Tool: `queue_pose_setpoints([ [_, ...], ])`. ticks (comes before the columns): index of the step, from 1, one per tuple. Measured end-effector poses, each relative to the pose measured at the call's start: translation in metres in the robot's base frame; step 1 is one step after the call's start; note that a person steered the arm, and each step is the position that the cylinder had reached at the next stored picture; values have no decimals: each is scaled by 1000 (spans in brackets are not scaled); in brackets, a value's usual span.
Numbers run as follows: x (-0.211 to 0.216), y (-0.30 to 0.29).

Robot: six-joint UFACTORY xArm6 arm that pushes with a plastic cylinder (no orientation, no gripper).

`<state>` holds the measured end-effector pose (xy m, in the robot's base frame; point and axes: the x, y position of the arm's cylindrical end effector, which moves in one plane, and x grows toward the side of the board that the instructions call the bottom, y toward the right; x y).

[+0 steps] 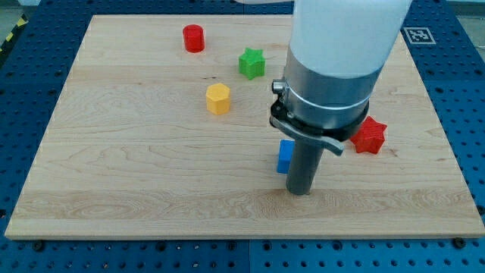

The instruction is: Move the blue cube towards the yellow heart

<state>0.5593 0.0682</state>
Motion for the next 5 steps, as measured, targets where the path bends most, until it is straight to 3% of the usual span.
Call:
queue_pose_setpoints([
  [2, -26, 0],
  [4, -21, 13],
  [5, -2, 77],
])
